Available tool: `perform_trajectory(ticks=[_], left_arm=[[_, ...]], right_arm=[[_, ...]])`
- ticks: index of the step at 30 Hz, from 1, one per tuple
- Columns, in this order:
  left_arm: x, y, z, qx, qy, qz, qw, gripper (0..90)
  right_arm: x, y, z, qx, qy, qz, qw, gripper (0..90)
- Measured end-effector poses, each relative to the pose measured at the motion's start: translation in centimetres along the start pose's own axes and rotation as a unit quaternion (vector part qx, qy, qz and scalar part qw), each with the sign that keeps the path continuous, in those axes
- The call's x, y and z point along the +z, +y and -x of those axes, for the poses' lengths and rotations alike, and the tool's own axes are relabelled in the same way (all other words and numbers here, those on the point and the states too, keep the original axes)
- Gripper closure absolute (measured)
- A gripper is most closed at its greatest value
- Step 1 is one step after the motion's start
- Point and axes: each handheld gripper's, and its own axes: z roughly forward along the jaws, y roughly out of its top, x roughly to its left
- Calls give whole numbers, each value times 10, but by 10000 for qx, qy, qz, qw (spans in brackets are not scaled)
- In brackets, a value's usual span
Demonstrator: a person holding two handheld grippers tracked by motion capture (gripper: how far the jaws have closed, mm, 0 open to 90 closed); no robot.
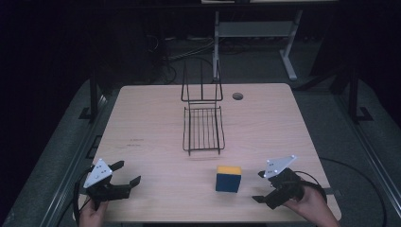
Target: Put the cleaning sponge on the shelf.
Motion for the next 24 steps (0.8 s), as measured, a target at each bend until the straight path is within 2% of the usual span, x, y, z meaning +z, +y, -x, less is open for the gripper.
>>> perform_trajectory(ticks=[24], left_arm=[[-1, 0, -1, 14, -29, -21, 10000, 141]], right_arm=[[17, 43, -3, -424, 293, -48, 9987, 159]])
